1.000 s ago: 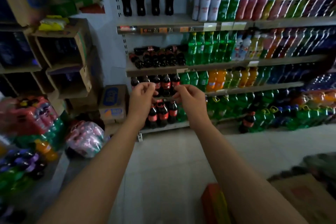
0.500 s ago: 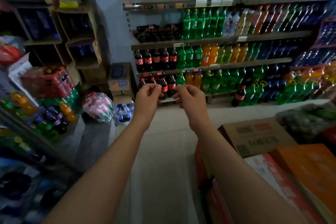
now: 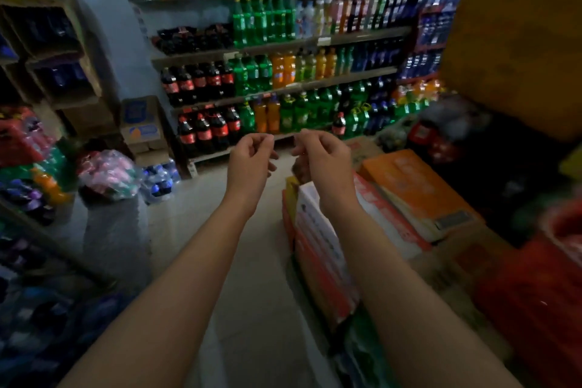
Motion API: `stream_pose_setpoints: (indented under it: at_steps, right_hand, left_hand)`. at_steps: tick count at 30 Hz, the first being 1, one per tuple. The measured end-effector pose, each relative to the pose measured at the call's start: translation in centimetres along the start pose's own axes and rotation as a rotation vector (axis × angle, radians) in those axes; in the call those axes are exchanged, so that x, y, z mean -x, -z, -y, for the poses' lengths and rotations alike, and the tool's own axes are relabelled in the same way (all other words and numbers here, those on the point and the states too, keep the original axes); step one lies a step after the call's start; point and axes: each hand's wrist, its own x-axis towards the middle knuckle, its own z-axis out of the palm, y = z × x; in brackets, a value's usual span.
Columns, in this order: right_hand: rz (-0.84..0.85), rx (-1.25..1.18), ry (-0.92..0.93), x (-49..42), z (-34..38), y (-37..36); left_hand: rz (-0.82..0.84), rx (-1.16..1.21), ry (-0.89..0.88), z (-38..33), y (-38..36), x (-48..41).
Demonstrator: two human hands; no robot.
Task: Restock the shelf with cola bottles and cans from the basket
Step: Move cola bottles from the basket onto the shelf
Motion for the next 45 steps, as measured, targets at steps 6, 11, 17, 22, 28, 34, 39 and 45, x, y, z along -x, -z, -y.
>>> stream_pose_setpoints:
  at_steps: [6,11,17,22,28,34,39,45]
  right_hand:
    - [-0.197,-0.036,0.158,4.5,6.6,12.4]
    - [-0.430,-0.046,0.271,7.5,12.2,23.5]
    - [-0.711,0.085,0.198,11.3,14.0,39.2]
    - [-0.789,0.145,0.023,13.0,11.0,46.9]
    - [-0.768,0.106,-0.129,11.6,6.8,49.6]
    - [-0.785,0.127,-0.312,8.7,2.3,50.5]
    - [-0.769,0.077,-0.411,6.4,-1.0,51.3]
    - [-0.757,-0.015,-0.453,3.4,-4.3,51.9]
  left_hand:
    - [0.167,0.145,-0.133,-7.6,-11.8,7.7]
    - [0.281,0.220,-0.271,-15.0,-22.5,13.2]
    - [0.688,0.079,-0.260,-17.0,-35.4,19.0]
    - [0.903,0.010,-0.157,-13.6,-41.1,21.2]
    - [0.998,-0.204,-0.151,-9.1,-45.0,18.7]
    - [1.062,-0.445,-0.101,-5.4,-47.8,16.0]
    - [1.160,-0.498,0.017,-2.6,-50.4,14.2]
    - [1.256,-0.523,0.194,-0.8,-52.3,14.1]
